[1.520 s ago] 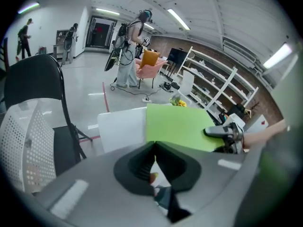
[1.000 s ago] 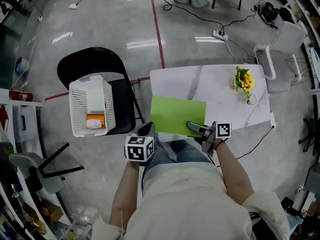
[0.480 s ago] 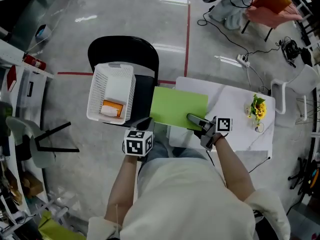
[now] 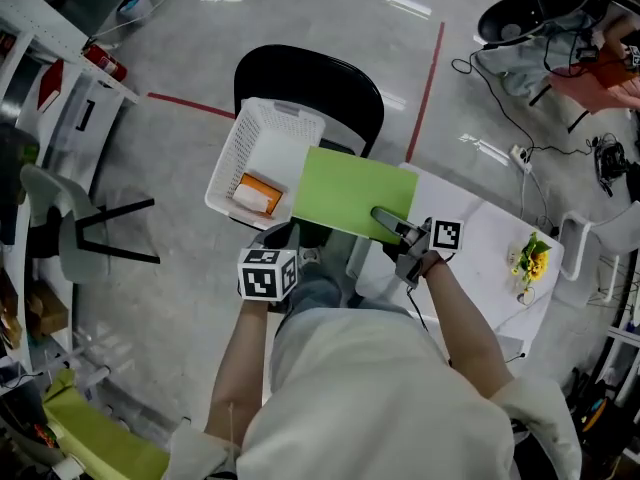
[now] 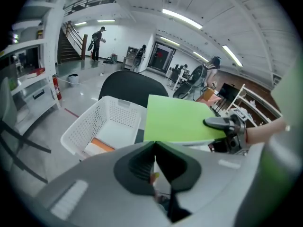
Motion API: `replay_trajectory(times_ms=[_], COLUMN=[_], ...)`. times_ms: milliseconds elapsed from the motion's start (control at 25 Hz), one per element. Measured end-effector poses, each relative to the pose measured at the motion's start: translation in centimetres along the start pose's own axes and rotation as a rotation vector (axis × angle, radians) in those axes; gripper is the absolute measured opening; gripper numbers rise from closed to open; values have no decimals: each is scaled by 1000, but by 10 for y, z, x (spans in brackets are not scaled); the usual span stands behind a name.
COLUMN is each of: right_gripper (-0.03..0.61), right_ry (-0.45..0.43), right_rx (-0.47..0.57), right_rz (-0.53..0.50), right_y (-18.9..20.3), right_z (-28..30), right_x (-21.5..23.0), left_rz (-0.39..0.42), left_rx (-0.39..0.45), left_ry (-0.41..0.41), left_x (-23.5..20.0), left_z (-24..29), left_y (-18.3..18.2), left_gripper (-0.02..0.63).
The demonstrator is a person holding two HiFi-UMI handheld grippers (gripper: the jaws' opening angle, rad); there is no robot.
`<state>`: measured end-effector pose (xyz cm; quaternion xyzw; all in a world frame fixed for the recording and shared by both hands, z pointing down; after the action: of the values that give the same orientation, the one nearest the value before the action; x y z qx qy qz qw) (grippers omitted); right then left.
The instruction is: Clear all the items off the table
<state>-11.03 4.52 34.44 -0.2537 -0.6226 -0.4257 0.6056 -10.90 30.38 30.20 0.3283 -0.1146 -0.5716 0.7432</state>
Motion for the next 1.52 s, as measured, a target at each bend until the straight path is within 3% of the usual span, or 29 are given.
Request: replay_trajectory(times_ms=[480, 760, 1520], right_gripper=[121, 121, 121], right_ry=[94, 64, 392], right_rx=[-89, -78, -121], right_rz=[24, 66, 31], right_y=[-8, -13, -29], right_z=[91, 153, 246], right_x=[15, 18, 58], left_rz=[-102, -131, -167], left_rx=[4, -9, -31], left_ry=[-69, -65, -13], left_x=[-62, -96, -129], left_z=[1, 16, 48], left_y=[-3, -10, -18], left_gripper=[11, 11, 11])
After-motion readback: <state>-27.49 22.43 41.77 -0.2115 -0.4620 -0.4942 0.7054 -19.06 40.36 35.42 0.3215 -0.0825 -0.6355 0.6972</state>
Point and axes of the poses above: the fingertips, and each gripper's own axes: z forward along the fingers, x to its right, y out of its underside, the point moved 6 cm from there along -z, backward along the fingers, and after that the axes turned 7 degrees about -y, right-handed, at the moved point
